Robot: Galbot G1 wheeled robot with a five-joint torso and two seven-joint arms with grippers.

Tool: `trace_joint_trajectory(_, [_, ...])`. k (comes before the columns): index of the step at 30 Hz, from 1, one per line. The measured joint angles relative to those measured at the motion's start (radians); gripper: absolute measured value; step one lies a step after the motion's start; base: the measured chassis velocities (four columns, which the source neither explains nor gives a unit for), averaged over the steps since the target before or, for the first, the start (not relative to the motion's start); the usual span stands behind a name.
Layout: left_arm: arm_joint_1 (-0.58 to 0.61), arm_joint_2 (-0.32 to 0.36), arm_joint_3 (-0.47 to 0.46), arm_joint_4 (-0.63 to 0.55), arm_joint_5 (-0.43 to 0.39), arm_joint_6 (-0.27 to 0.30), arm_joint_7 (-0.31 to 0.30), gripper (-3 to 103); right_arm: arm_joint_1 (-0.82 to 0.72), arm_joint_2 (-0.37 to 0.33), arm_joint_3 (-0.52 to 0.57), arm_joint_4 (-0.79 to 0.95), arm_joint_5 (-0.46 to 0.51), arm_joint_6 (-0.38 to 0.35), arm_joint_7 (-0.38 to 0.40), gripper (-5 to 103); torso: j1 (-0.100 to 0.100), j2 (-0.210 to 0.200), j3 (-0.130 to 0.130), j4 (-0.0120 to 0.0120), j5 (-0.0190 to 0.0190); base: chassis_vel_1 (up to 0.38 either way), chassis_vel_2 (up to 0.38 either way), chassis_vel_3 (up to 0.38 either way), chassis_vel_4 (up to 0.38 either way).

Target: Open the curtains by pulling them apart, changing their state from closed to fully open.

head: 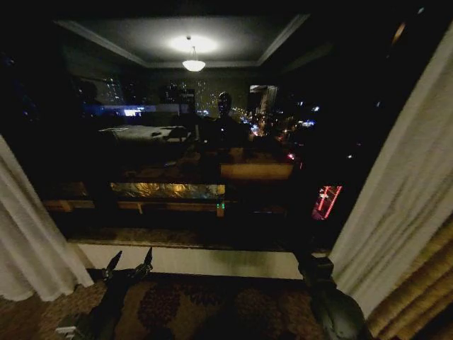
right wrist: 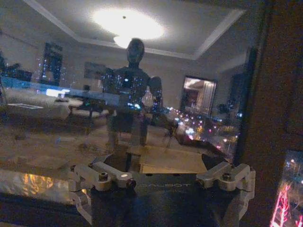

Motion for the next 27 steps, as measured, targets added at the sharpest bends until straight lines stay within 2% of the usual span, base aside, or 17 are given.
trace_joint_trajectory(27, [0.031,-0.030,0.004,-0.013,0.023,-0.026,0.012,100,-0.008,-0.010,0.011,-0.005,0.004,0.023,0.000,100,0.000,0.000,0.000,0.0000,0.0002,0.284,0.427,-0.280,-0.428])
